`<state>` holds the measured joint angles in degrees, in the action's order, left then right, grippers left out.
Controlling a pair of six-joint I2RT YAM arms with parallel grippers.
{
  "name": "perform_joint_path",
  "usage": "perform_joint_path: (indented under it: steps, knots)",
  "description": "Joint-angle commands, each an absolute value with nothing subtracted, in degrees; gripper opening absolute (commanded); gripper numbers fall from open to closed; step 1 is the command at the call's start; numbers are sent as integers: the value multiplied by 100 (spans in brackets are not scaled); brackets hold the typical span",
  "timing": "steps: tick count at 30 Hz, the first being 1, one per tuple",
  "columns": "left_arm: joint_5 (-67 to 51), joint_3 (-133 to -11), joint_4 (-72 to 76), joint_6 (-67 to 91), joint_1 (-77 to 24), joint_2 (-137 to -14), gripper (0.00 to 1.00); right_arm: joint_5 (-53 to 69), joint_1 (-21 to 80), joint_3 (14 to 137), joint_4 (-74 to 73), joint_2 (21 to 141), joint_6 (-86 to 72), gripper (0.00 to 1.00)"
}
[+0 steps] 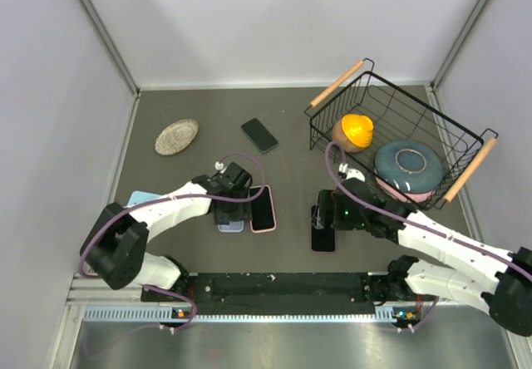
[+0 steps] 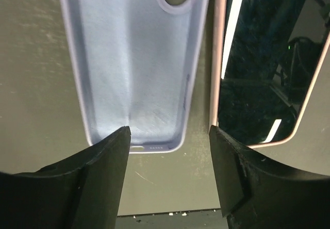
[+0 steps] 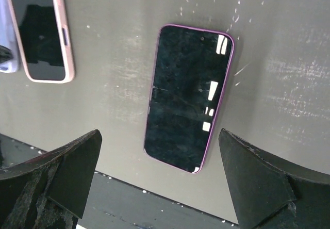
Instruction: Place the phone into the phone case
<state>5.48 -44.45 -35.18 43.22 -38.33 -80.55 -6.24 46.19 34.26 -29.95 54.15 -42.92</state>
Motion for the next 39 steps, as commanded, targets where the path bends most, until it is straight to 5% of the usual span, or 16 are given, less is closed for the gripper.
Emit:
perform_joint_path:
  steps: [1, 12, 39]
  knots:
    - [853, -4737, -3709, 4228, -3368, -7770, 68, -1011, 4781, 3691, -2918, 5826, -4456, 96]
    - [159, -4351, -3402, 3578, -1837, -7462, 65, -1353, 4931, 4148, -2883, 6995, -4491, 95]
    - [-88, -4351, -2927, 3682, -1793, -8649, 55, -1556, 5001, 3981, -2584, 8033, -4430, 86]
